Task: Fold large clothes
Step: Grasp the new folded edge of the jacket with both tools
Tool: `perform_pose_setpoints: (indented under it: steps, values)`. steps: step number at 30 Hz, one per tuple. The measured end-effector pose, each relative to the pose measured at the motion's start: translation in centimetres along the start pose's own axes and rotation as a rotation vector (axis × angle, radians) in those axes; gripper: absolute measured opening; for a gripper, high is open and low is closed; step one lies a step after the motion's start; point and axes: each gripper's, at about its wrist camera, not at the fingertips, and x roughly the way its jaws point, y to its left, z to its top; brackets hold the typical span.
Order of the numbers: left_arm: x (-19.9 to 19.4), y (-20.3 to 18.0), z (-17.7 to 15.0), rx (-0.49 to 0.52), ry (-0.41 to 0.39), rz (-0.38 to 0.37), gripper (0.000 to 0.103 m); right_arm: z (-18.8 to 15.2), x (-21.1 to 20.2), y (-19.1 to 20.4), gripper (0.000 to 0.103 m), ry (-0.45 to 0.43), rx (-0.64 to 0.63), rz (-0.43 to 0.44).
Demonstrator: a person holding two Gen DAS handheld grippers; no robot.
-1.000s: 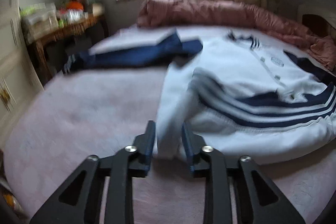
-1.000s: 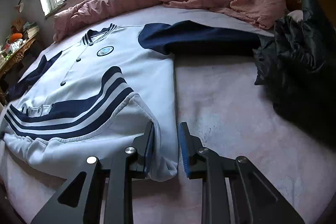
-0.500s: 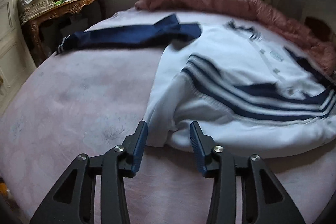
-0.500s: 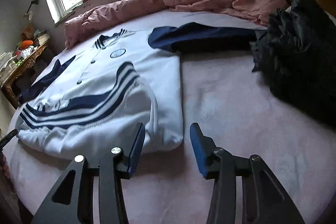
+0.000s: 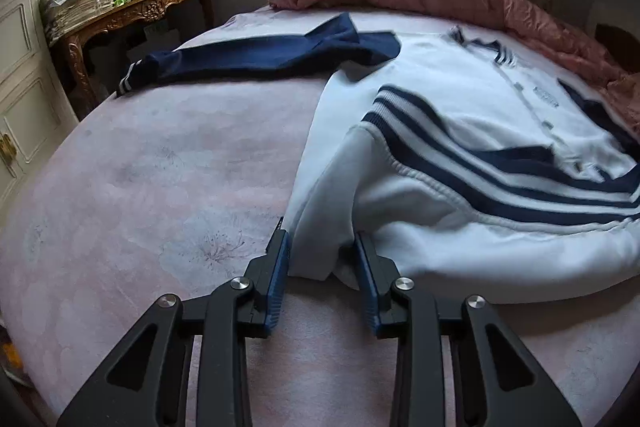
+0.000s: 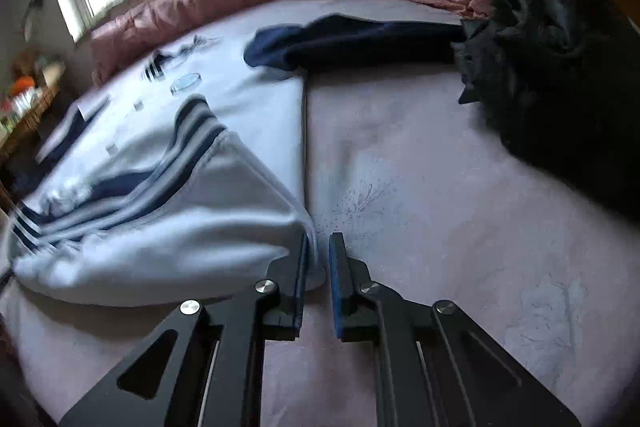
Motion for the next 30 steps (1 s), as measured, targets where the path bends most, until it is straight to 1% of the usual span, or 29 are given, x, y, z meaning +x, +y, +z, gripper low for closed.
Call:
perform_pose_setpoints:
  steps: [1, 2, 3, 4, 5, 6, 7, 8, 9, 10, 12, 14, 15, 16, 17, 18, 19, 21, 22, 24, 26, 27, 28, 29, 30]
  values:
    - [-0.7, 0.0, 0.1, 0.004, -0.034, -0.019, 0.031, 0.0, -0.7, 0.1, 0.019, -0.034, -0.010, -0.008]
    - [-2.0, -0.2, 0.2, 0.021, -0.090, -0.026, 0.031, 0.0, -1.5, 0.6, 0.023, -0.079, -0.034, -0.034]
    - [-3.3, -0.4, 0.3, 0.046, -0.151, -0.018, 0.031, 0.0, -2.0, 1.1, 0.025, -0.104, -0.054, -0.045]
    - [-4.7, -0.9, 0.2, 0.082, -0.215, -0.012, 0.032, -0.1, -2.8, 2.0, 0.026, -0.149, -0.101, -0.054]
    - [-5.8, -1.4, 0.2, 0.115, -0.265, -0.015, 0.041, -0.2, -3.2, 2.6, 0.028, -0.172, -0.128, -0.049]
    - [-6.9, -1.9, 0.0, 0.143, -0.311, -0.025, 0.055, -0.4, -3.8, 3.5, 0.029, -0.204, -0.164, -0.030]
    - [-8.0, -2.4, -0.2, 0.167, -0.351, -0.040, 0.063, -0.6, -4.3, 4.0, 0.036, -0.220, -0.180, -0.012]
    - [-8.7, -2.8, -0.4, 0.183, -0.379, -0.054, 0.079, -0.7, -4.7, 4.7, 0.046, -0.239, -0.195, 0.010]
    - [-9.2, -3.2, -0.4, 0.192, -0.394, -0.069, 0.086, -0.9, -5.0, 5.3, 0.069, -0.261, -0.208, 0.032]
    - [-9.5, -3.7, -0.4, 0.210, -0.400, -0.103, 0.088, -1.1, -5.5, 6.0, 0.083, -0.292, -0.225, 0.060]
    - [-9.2, -5.0, -0.6, 0.284, -0.357, -0.183, 0.101, -1.3, -6.0, 7.6, 0.084, -0.316, -0.278, 0.109]
    - [-8.3, -6.5, -1.0, 0.373, -0.300, -0.220, 0.102, -2.0, -5.6, 9.0, 0.087, -0.284, -0.339, 0.165]
    - [-7.6, -7.3, -1.2, 0.422, -0.260, -0.228, 0.102, -2.3, -5.2, 9.8, 0.090, -0.248, -0.375, 0.193]
    - [-7.0, -8.1, -1.6, 0.467, -0.220, -0.229, 0.102, -2.8, -4.7, 10.7, 0.090, -0.204, -0.419, 0.211]
    - [-6.1, -9.0, -2.0, 0.514, -0.178, -0.218, 0.102, -3.3, -4.1, 11.6, 0.090, -0.169, -0.466, 0.212]
    - [-5.2, -9.8, -2.3, 0.547, -0.143, -0.195, 0.102, -3.9, -3.5, 12.7, 0.090, -0.135, -0.532, 0.195]
    - [-4.2, -10.2, -2.5, 0.568, -0.115, -0.167, 0.102, -4.6, -2.9, 13.6, 0.090, -0.119, -0.589, 0.160]
    - [-2.6, -10.6, -2.7, 0.577, -0.067, -0.127, 0.102, -5.5, -1.9, 14.9, 0.090, -0.095, -0.668, 0.104]
    - [-2.1, -10.6, -2.5, 0.561, -0.057, -0.125, 0.103, -5.9, -1.1, 15.6, 0.090, -0.069, -0.699, 0.070]
    - [-1.7, -10.1, -2.0, 0.519, -0.056, -0.125, 0.103, -6.1, -0.2, 15.9, 0.090, -0.051, -0.710, 0.029]
    - [-1.0, -9.5, -1.6, 0.475, -0.042, -0.073, 0.103, -6.0, 0.3, 15.9, 0.090, -0.064, -0.702, -0.014]
    - [-0.3, -9.1, -1.4, 0.451, -0.028, -0.052, 0.101, -5.9, 0.6, 15.8, 0.090, -0.073, -0.699, -0.044]
    - [0.3, -8.5, -1.2, 0.420, -0.007, -0.045, 0.099, -5.8, 0.9, 15.8, 0.090, -0.074, -0.698, -0.068]
    - [0.7, -7.8, -0.9, 0.386, 0.015, -0.054, 0.088, -5.6, 1.3, 15.7, 0.090, -0.071, -0.698, -0.082]
    - [1.0, -7.2, -0.6, 0.358, 0.027, -0.057, 0.067, -5.1, 1.6, 15.3, 0.090, -0.065, -0.694, -0.085]
